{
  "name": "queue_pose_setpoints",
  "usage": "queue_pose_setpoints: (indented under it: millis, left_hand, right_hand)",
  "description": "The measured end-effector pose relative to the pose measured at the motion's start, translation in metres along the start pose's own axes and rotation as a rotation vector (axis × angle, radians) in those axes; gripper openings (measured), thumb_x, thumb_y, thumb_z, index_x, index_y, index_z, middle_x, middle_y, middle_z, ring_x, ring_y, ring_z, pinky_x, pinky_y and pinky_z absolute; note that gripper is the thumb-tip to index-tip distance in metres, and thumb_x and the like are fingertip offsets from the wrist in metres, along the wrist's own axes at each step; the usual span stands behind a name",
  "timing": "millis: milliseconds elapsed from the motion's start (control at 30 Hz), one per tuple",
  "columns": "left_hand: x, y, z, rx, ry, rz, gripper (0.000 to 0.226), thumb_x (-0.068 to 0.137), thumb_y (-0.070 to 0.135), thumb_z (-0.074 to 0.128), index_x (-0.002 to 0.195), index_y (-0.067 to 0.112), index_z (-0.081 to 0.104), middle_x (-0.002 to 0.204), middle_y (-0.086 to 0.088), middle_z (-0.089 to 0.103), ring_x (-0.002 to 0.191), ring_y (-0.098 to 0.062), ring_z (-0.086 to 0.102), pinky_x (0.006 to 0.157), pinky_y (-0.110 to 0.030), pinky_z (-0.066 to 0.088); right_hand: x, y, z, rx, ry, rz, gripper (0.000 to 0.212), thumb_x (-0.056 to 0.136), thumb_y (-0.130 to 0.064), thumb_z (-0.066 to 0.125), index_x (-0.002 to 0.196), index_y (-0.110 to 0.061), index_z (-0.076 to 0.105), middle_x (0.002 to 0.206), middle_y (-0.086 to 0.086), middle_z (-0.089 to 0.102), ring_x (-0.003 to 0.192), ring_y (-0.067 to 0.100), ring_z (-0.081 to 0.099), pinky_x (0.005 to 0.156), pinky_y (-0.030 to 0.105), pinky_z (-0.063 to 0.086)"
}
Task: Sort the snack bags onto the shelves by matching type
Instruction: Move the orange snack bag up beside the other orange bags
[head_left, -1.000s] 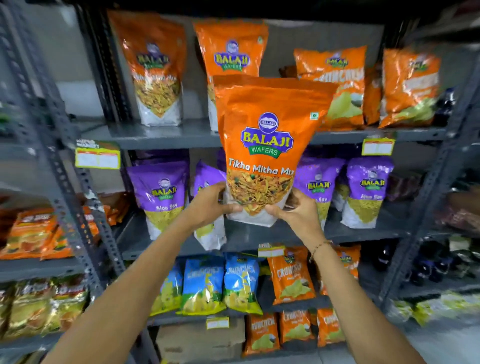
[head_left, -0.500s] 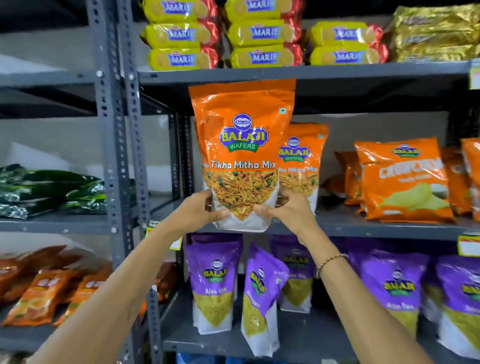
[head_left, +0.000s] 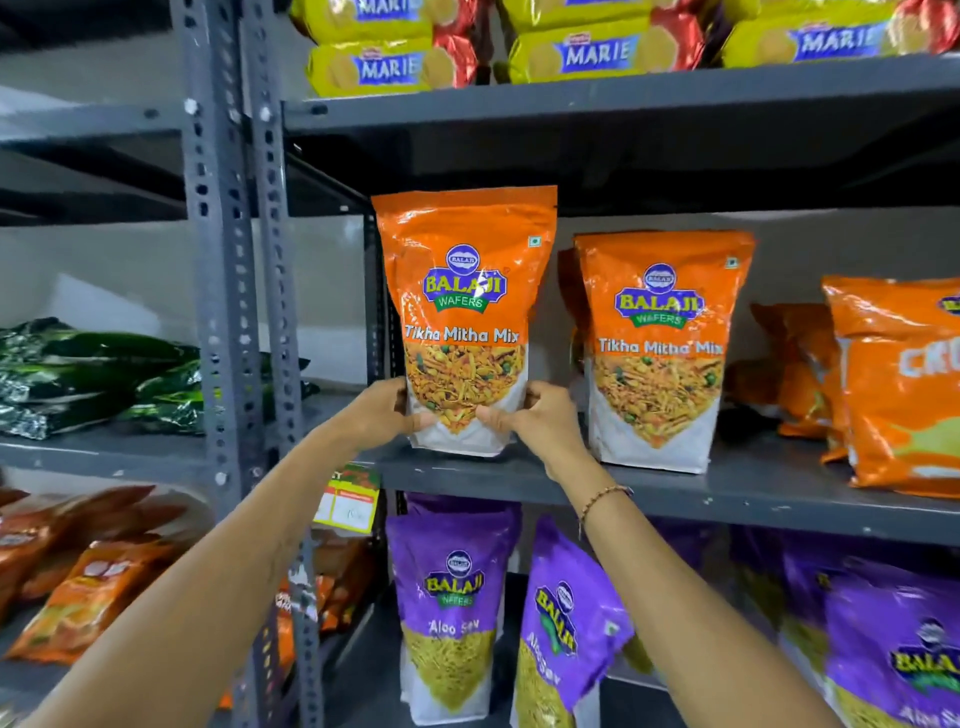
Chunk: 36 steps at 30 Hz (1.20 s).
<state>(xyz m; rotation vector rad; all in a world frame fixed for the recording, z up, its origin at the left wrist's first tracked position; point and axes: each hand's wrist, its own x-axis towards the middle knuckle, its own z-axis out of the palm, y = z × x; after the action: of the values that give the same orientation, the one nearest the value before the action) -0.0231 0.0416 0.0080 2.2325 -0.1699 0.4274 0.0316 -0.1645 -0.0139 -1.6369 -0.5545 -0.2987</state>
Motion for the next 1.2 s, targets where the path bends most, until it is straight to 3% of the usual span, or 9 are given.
queue_pose_setpoints:
  millis: [67, 267, 533, 667, 800, 900, 1000, 1067, 1200]
  left_hand:
    - [0.003, -0.008, 0.000, -0.005, -0.003, -0.015, 0.041, 0.080, 0.018, 0.070, 0.119, 0.011, 0.057, 0.122, -0.006, 0.066, 0.115, -0.024, 0.060, 0.104, -0.042, 0.045]
    - [0.014, -0.023, -0.002, -0.011, -0.013, -0.021, 0.040, 0.080, 0.021, 0.070, 0.118, 0.014, 0.059, 0.120, -0.004, 0.067, 0.113, -0.021, 0.061, 0.105, -0.045, 0.044]
    - [0.018, -0.028, 0.001, -0.003, -0.030, -0.003, 0.047, 0.080, 0.029, 0.070, 0.121, 0.012, 0.054, 0.121, -0.005, 0.064, 0.112, -0.021, 0.058, 0.101, -0.038, 0.044]
    - [0.022, -0.031, 0.005, -0.001, -0.033, 0.024, 0.049, 0.079, 0.031, 0.070, 0.120, 0.010, 0.054, 0.121, -0.008, 0.065, 0.113, -0.024, 0.059, 0.103, -0.044, 0.044]
    - [0.026, -0.034, 0.012, 0.001, -0.031, 0.031, 0.045, 0.080, 0.032, 0.068, 0.116, 0.008, 0.055, 0.119, -0.012, 0.066, 0.111, -0.026, 0.060, 0.102, -0.046, 0.045]
    - [0.027, -0.032, 0.016, 0.033, -0.004, 0.048, 0.041, 0.084, 0.031, 0.065, 0.113, 0.003, 0.054, 0.113, -0.015, 0.066, 0.106, -0.028, 0.060, 0.093, -0.039, 0.046]
    - [0.028, -0.033, 0.020, 0.016, -0.014, 0.025, 0.040, 0.085, 0.030, 0.063, 0.114, 0.005, 0.053, 0.114, -0.011, 0.065, 0.106, -0.025, 0.059, 0.094, -0.038, 0.047]
    - [0.030, -0.035, 0.020, -0.006, -0.031, 0.009, 0.044, 0.085, 0.031, 0.063, 0.121, 0.008, 0.050, 0.123, -0.010, 0.062, 0.114, -0.026, 0.057, 0.100, -0.039, 0.046]
    - [0.009, -0.026, 0.022, -0.084, 0.053, -0.015, 0.078, 0.082, 0.023, 0.067, 0.144, 0.012, 0.022, 0.146, -0.003, 0.040, 0.132, -0.023, 0.041, 0.106, -0.033, 0.035]
  right_hand:
    - [0.004, 0.007, 0.005, -0.015, -0.014, 0.021, 0.032, 0.062, -0.018, 0.088, 0.087, -0.014, 0.067, 0.087, 0.000, 0.071, 0.080, 0.013, 0.065, 0.060, 0.020, 0.052]
    - [0.014, 0.012, 0.014, -0.048, -0.038, 0.086, 0.052, 0.063, -0.023, 0.087, 0.108, -0.011, 0.065, 0.110, 0.008, 0.071, 0.102, 0.024, 0.065, 0.091, 0.046, 0.056]
    - [0.016, 0.016, 0.017, -0.042, -0.030, 0.121, 0.053, 0.069, -0.023, 0.082, 0.116, -0.013, 0.060, 0.117, 0.005, 0.068, 0.107, 0.022, 0.063, 0.098, 0.046, 0.051]
    - [0.015, 0.017, 0.011, -0.085, -0.019, 0.148, 0.053, 0.069, -0.030, 0.081, 0.114, -0.014, 0.058, 0.118, 0.004, 0.066, 0.109, 0.022, 0.060, 0.100, 0.046, 0.049]
    - [0.016, 0.022, 0.008, -0.204, -0.016, 0.172, 0.104, 0.044, -0.066, 0.076, 0.130, -0.015, 0.047, 0.136, 0.004, 0.056, 0.121, 0.024, 0.054, 0.104, 0.047, 0.046]
    - [0.019, 0.026, 0.006, -0.239, -0.026, 0.186, 0.121, 0.040, -0.074, 0.071, 0.140, -0.015, 0.036, 0.146, 0.005, 0.047, 0.130, 0.025, 0.047, 0.108, 0.047, 0.042]
    - [0.016, 0.018, 0.006, -0.262, -0.033, 0.214, 0.119, 0.045, -0.072, 0.071, 0.141, -0.014, 0.033, 0.147, 0.005, 0.044, 0.131, 0.025, 0.045, 0.108, 0.046, 0.041]
    - [0.011, 0.012, 0.007, -0.267, -0.047, 0.222, 0.103, 0.064, -0.059, 0.074, 0.143, -0.011, 0.028, 0.149, 0.005, 0.042, 0.132, 0.025, 0.043, 0.110, 0.044, 0.039]
    - [-0.015, 0.000, 0.007, -0.190, 0.003, 0.146, 0.083, 0.086, -0.033, 0.065, 0.147, -0.012, 0.013, 0.140, -0.003, 0.040, 0.128, 0.016, 0.040, 0.106, 0.034, 0.037]
